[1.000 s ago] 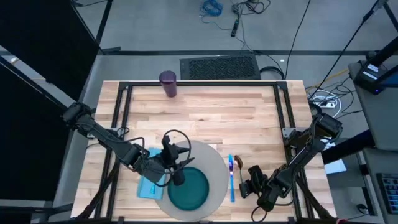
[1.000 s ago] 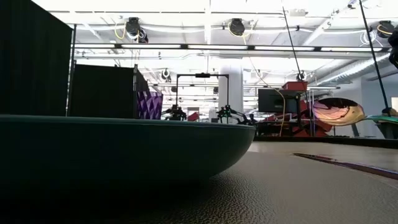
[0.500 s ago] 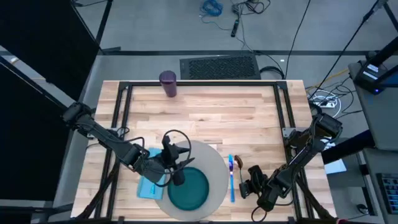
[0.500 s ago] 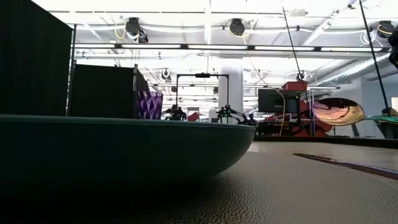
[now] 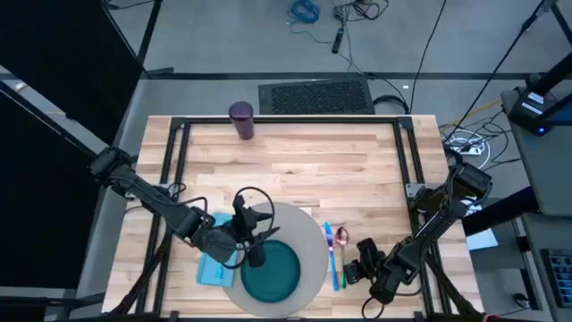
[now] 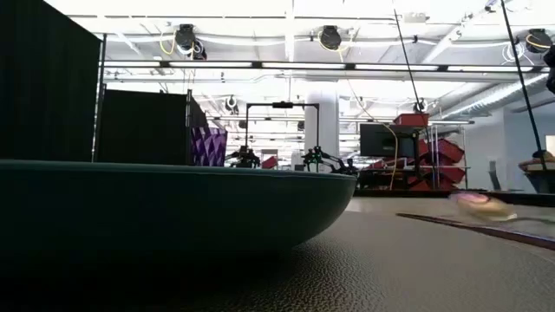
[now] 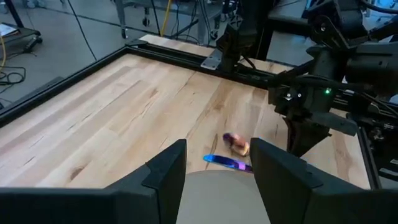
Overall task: Set table place
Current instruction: Put the blue spoon to the right of the blue table knife
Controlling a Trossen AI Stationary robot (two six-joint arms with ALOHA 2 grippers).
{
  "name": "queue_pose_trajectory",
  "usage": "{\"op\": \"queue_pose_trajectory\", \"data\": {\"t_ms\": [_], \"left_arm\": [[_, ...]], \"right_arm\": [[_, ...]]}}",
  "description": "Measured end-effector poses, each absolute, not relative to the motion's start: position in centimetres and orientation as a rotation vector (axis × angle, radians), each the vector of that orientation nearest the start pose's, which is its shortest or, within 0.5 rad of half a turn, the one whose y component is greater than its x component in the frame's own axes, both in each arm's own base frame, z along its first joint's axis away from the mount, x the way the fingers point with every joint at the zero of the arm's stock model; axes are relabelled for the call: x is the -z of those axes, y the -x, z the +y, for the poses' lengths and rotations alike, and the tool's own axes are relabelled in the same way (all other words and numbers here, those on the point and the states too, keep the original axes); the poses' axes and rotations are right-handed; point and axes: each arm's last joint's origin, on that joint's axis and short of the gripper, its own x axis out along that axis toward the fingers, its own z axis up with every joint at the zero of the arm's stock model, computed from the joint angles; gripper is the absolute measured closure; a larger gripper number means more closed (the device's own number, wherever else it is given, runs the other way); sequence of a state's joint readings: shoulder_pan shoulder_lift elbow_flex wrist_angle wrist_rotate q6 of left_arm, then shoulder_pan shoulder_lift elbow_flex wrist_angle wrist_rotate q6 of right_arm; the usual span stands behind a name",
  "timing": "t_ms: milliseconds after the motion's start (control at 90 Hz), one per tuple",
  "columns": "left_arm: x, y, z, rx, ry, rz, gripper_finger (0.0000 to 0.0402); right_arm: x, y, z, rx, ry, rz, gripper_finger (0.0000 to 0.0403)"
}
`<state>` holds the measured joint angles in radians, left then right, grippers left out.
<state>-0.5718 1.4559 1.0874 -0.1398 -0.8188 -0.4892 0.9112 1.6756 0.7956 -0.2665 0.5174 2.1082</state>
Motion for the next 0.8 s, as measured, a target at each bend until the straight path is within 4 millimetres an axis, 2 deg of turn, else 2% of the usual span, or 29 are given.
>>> {"op": "queue_pose_trajectory", "data": {"t_ms": [222,578,667,800], "left_arm": [[-29.1,-27.7,-15.3,-0.328,0.154,0.320,0.0240],[-29.1,-27.8,-15.3,-0.328,0.155,0.320,0.0240],[-29.1,-27.8,-15.3,-0.328,0.155,0.320,0.0240],[-29.1,-27.8,-15.3,-0.328,0.155,0.319,0.0240]], "right_arm": [[-13.0,-18.7,21.8,0.614,-1.174,0.764,0.0302],[-13.0,-19.1,21.0,0.629,-1.102,0.765,0.0313],[-13.6,-19.4,20.7,0.612,-1.092,0.761,0.0316],[-15.7,-19.5,19.9,0.551,-1.059,0.741,0.0321]]}}
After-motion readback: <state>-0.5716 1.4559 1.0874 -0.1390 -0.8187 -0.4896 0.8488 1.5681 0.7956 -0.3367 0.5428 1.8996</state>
